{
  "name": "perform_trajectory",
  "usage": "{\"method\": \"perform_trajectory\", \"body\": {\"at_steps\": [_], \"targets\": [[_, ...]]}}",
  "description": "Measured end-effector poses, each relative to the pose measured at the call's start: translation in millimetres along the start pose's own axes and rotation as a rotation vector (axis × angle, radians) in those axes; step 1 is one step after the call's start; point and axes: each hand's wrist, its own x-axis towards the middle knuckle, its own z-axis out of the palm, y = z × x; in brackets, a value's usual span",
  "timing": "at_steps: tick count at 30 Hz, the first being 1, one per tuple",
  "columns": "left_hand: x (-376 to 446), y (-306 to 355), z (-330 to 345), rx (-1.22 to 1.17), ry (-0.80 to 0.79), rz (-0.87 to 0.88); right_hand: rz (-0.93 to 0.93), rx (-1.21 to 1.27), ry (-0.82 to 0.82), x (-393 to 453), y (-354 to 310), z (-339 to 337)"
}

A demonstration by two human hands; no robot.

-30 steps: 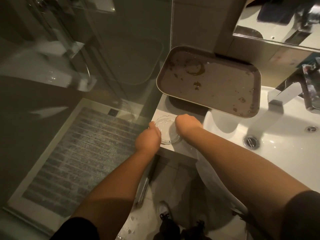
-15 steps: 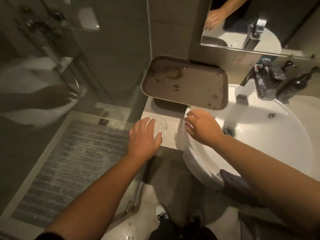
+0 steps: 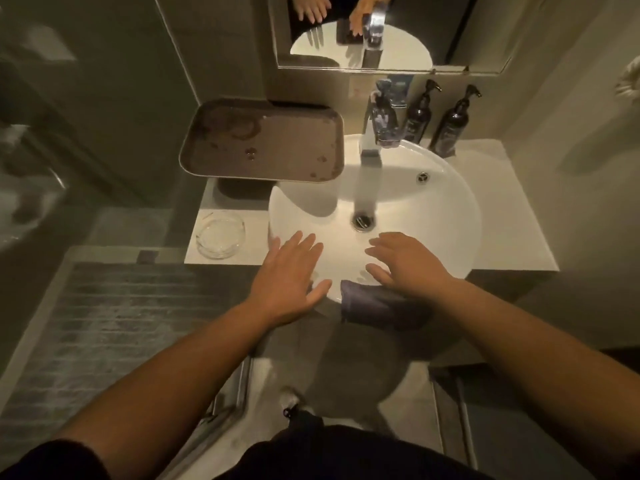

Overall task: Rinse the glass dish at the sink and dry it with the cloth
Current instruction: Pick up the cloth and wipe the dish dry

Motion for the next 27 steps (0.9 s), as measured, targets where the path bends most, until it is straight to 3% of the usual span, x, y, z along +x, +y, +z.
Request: {"method": "perform_trajectory", "body": {"at_steps": [3, 6, 11, 22, 27], "targets": [[-3.5, 28.1, 11.6, 0.043, -0.049, 0.107, 0.019, 0.075, -0.063, -27.0, 11.8, 3.3], [-4.5, 46.6, 23.3, 0.072, -0.082, 0.192, -0.084, 0.098, -0.157, -46.9, 13.9, 4.5], [1.5, 57.1, 36.1, 0.092, -0.13, 0.18, -0.21, 0.043, -0.234, -53.8, 14.8, 16.3], [-5.0, 60.0, 40.3, 0.029, -0.011, 0.142, -0.221, 0.094, -0.14, -49.4, 12.0, 35.8], [-21.5, 67.3, 14.8, -0.111, 0.031, 0.176, -0.155, 0.239, -0.162, -62.4, 9.3, 9.4]]}}
